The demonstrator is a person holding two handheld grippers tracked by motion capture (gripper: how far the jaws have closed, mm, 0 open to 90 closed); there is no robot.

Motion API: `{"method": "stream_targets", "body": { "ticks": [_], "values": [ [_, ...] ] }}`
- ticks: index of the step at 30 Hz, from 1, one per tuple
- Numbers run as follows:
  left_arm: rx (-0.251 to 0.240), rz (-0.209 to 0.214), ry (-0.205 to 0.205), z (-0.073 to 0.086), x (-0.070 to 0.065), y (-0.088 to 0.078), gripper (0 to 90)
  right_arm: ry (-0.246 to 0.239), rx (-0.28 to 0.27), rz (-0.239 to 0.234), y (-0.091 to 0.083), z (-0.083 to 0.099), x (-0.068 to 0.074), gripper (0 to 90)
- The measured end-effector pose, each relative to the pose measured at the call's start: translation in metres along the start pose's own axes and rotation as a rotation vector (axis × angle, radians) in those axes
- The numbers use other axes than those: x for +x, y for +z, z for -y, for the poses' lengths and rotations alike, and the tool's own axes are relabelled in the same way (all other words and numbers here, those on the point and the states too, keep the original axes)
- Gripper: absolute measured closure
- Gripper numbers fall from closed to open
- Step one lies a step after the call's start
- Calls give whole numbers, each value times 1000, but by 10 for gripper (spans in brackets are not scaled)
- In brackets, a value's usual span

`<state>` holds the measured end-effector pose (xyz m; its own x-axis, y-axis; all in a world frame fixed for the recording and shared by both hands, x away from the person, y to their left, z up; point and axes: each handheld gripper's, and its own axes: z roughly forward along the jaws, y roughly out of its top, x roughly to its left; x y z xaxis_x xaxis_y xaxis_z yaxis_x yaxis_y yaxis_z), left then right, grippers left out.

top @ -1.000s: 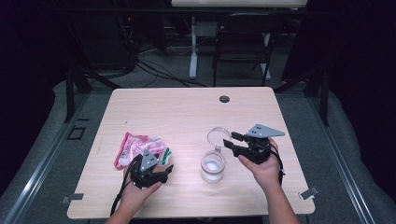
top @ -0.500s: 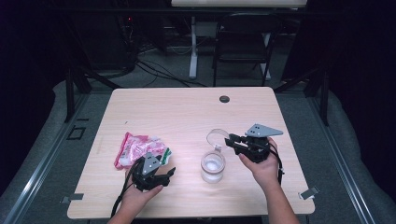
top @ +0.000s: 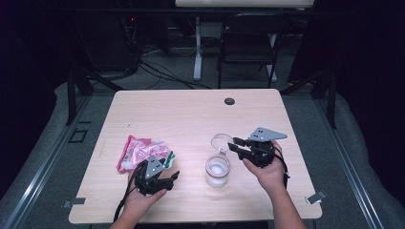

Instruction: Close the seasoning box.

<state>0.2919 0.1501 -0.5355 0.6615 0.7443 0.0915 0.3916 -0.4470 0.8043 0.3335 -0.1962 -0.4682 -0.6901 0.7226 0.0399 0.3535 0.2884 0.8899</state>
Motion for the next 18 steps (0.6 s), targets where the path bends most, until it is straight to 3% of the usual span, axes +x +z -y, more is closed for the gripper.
{"method": "stream_targets", "body": {
  "ticks": [18],
  "values": [
    [-12, -1, -11, 0, 2, -1, 332, -36, 5, -15, 1, -1, 6, 650]
  ]
}}
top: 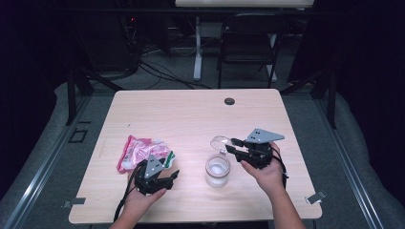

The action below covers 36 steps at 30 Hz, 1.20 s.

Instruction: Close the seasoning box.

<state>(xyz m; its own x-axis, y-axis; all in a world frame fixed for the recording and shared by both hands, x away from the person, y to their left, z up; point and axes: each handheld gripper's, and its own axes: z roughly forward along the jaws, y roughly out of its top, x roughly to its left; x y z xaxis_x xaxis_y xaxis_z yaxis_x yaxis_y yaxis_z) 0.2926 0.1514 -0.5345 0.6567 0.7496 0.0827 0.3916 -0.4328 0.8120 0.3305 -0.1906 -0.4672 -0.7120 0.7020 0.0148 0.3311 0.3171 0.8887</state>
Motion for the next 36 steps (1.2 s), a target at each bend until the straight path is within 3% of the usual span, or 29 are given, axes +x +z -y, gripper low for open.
{"method": "stream_targets", "body": {
  "ticks": [22, 36],
  "values": [
    [-17, 8, -13, -5, -4, 4, 346, -73, 14, -14, -1, -1, 13, 591],
    [-31, 2, 34, -10, -13, 4, 354, -115, 30, -40, 1, 1, 21, 533]
  ]
}}
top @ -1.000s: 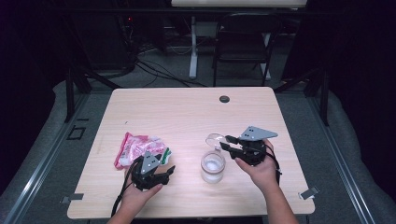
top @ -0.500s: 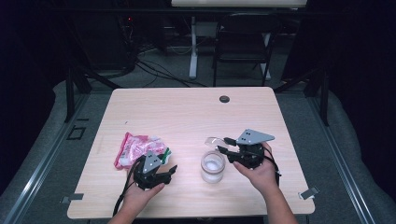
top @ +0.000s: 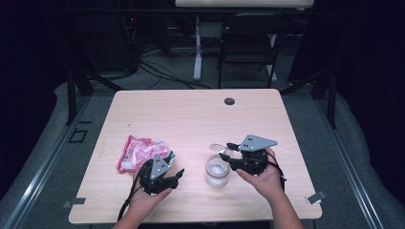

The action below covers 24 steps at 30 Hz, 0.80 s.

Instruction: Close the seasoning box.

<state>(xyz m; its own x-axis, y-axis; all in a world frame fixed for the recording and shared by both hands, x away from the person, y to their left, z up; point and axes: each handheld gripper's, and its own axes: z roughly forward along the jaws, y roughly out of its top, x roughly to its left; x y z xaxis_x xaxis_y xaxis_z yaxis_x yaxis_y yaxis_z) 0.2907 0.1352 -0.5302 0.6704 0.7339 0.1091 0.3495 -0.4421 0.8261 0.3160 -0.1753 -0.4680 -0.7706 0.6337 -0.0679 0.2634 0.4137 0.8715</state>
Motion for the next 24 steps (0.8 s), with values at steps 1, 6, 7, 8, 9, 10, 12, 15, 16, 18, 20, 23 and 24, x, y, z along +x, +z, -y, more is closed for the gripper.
{"method": "stream_targets", "body": {
  "ticks": [1, 6, 7, 8, 9, 10, 12, 15, 16, 18, 20, 23, 24],
  "values": [
    [-4, 3, -3, 0, 0, 0, 354, -5, 1, -4, 1, 0, 1, 526],
    [-4, 6, 4, -1, 0, 2, 356, -21, 6, -6, 3, 2, 5, 502],
    [-3, 10, 3, -1, 0, 3, 356, -22, 7, -4, 3, 3, 6, 499],
    [-3, 13, 5, -1, 0, 3, 357, -22, 4, -5, 3, 3, 6, 495],
    [-3, 16, 2, -1, -1, 4, 357, -25, 5, -4, 3, 4, 7, 492],
    [-3, 18, 7, -1, -1, 4, 359, -25, 5, -2, 3, 4, 7, 489],
    [-2, 19, 8, -2, -1, 4, 359, -27, 4, -3, 4, 5, 8, 479],
    [-6, 18, 6, -2, 0, 4, 359, -30, 6, -8, 5, 6, 10, 465],
    [-5, 19, 9, -2, 1, 4, 359, -35, 9, -8, 5, 6, 10, 461],
    [-2, 17, 9, -2, 1, 5, 359, -38, 9, -5, 5, 6, 11, 461],
    [-2, 18, 7, -2, 1, 5, 359, -41, 13, -6, 5, 6, 11, 454],
    [-2, 18, 8, -2, 1, 5, 359, -53, 17, 0, 5, 6, 13, 453],
    [-1, 16, 8, -2, 1, 5, 359, -54, 15, -5, 5, 5, 13, 453]
  ]
}}
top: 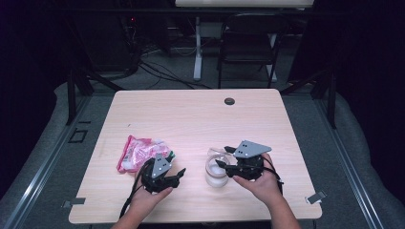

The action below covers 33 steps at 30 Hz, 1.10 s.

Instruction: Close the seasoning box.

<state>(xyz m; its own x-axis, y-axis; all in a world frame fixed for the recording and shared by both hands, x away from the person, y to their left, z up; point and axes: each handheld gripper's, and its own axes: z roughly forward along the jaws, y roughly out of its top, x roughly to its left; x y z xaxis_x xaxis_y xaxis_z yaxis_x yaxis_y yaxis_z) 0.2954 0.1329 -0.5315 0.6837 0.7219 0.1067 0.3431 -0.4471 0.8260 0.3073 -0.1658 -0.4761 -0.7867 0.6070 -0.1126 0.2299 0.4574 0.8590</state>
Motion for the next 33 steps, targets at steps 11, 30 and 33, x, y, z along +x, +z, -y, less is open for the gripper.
{"method": "stream_targets", "body": {
  "ticks": [11, 30, 33],
  "values": [
    [5, -3, 5, 1, 0, 1, 359, -36, 6, -2, 0, -3, 5, 452],
    [13, -3, 13, 2, -2, 1, 359, -73, 21, -26, 6, -6, 13, 456],
    [13, -1, 11, 2, -3, 1, 359, -78, 24, -27, 6, -6, 13, 456]
  ]
}}
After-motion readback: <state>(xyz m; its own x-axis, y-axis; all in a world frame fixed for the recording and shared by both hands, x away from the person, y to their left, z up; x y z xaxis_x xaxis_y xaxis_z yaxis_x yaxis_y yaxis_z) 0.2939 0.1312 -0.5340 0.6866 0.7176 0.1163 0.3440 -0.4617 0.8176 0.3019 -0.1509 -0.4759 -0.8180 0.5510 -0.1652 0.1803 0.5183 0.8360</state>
